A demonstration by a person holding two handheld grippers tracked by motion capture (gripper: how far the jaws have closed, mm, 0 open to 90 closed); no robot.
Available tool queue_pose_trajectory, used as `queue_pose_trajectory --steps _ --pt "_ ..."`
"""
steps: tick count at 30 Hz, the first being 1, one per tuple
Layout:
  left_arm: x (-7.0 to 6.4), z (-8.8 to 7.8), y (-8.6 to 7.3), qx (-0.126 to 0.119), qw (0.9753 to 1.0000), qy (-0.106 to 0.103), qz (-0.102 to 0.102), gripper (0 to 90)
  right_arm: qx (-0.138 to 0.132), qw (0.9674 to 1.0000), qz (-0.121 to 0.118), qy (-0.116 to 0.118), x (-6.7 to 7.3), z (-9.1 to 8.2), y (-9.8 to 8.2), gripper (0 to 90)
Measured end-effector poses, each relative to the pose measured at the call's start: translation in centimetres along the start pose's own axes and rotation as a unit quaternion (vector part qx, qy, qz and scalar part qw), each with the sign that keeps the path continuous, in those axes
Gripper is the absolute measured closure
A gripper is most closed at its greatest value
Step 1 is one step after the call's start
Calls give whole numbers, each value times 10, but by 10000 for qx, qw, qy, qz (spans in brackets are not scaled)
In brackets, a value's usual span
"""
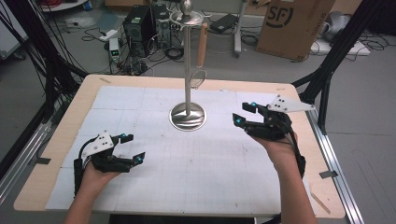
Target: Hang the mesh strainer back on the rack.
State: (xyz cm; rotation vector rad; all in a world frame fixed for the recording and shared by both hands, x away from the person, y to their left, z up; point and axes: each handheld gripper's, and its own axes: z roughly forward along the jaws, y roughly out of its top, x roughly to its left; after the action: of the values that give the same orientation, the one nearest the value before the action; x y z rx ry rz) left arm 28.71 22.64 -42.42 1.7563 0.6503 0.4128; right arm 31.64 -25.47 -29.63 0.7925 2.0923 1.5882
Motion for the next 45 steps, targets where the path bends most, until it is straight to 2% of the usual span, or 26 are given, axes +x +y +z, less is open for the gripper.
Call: queue_pose_trajectory --steps 9,19,25,30,32,33,38,40,45 --pt "-1 1 0 23 10000 -6 14 164 56 9999 77 -113 0 -8 -28 395" --pt "-2 1 0 29 10000 -36 40 164 96 9997 152 -145 4 -15 -58 380" --pt "-2 1 0 37 10000 -40 29 164 33 9996 238 -179 5 -19 -76 370" --pt "-3 1 0 50 10000 -51 25 164 110 9994 283 -172 9 -20 -93 357" --pt "-4 2 -1 58 9999 -79 39 164 307 9990 271 -175 9 -19 -96 343" --pt "-5 3 0 62 9999 -78 39 164 300 9990 253 -228 10 -19 -96 341" --pt "-4 3 0 47 10000 -78 27 164 170 9992 315 -190 11 -21 -100 332" --pt "-4 2 0 46 9999 -97 22 164 168 9988 419 -168 11 -20 -101 328" --pt "-3 3 0 18 10000 -94 -11 164 175 9986 471 -176 10 -18 -105 301"
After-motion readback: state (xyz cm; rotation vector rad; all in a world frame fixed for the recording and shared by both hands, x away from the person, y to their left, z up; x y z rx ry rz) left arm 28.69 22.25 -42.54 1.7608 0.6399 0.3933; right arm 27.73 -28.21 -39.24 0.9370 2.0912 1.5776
